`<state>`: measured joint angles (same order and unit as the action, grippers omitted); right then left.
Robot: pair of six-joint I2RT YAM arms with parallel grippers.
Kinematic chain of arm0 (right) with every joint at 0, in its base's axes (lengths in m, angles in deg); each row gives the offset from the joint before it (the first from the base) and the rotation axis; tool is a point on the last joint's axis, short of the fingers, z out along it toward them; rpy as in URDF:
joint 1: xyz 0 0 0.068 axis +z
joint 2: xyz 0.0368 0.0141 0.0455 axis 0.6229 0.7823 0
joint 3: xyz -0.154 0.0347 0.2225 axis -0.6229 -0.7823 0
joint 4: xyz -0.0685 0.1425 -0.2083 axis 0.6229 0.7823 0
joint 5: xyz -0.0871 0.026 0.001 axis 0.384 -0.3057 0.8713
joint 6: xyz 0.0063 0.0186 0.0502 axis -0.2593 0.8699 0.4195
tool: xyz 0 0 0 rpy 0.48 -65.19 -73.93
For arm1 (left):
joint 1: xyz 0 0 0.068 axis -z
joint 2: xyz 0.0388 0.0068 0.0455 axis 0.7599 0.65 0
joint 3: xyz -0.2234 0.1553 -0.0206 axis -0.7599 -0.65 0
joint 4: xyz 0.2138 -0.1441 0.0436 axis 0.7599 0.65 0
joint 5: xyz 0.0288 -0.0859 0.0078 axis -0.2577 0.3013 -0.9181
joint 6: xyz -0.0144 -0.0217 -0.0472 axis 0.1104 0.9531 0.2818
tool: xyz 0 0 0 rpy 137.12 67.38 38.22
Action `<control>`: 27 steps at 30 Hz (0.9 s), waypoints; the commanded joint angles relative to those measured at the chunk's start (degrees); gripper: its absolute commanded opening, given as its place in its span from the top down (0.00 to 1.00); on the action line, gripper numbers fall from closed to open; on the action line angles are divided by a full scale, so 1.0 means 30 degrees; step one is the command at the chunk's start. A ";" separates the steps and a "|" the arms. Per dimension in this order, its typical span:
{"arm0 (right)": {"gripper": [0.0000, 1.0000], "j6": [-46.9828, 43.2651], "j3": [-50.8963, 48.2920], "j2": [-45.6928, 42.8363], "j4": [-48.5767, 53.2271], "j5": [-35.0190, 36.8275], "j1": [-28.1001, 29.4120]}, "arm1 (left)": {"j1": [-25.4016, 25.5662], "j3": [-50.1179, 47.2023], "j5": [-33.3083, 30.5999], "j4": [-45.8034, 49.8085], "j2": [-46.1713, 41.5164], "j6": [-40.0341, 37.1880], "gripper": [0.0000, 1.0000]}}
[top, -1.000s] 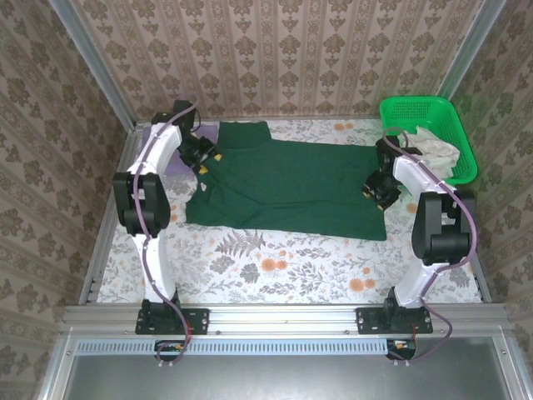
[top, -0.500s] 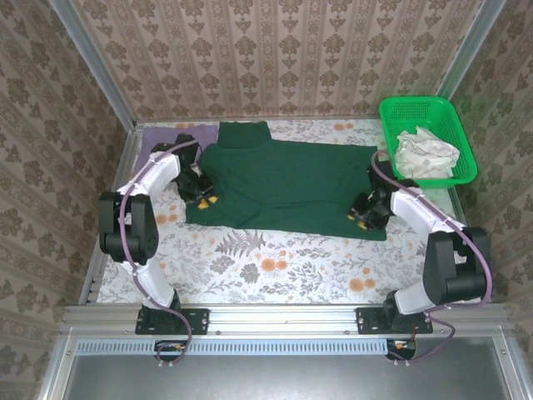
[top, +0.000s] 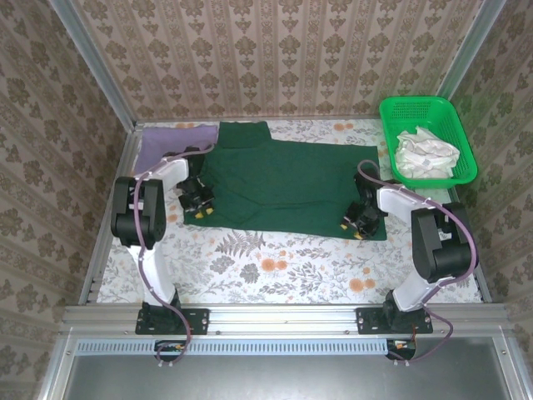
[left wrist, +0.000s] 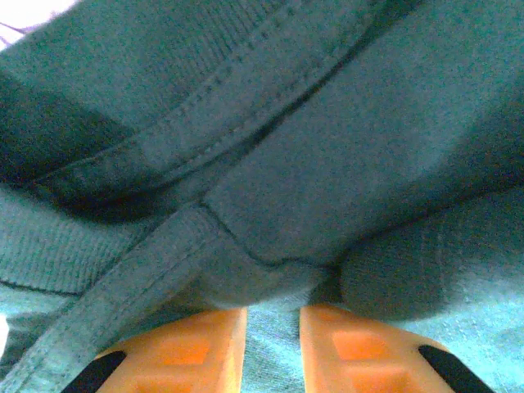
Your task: Fold and stack the t-shirts
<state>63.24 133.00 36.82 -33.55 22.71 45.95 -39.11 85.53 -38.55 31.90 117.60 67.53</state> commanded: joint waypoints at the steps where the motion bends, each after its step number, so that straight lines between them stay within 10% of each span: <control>1: 0.55 0.0738 -0.0317 0.0404 0.1767 0.1949 -0.0355 | -0.0672 -0.0895 -0.2560 0.0110 0.0497 -0.0854 0.76; 27: 0.51 -0.0280 -0.3617 -0.2737 0.4543 0.0176 -0.1089 | -0.0023 -1.0441 0.1336 0.0022 -0.6972 0.2673 0.74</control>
<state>63.63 124.67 29.25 -25.46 21.82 43.37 -39.46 58.49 -33.08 27.77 97.40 72.10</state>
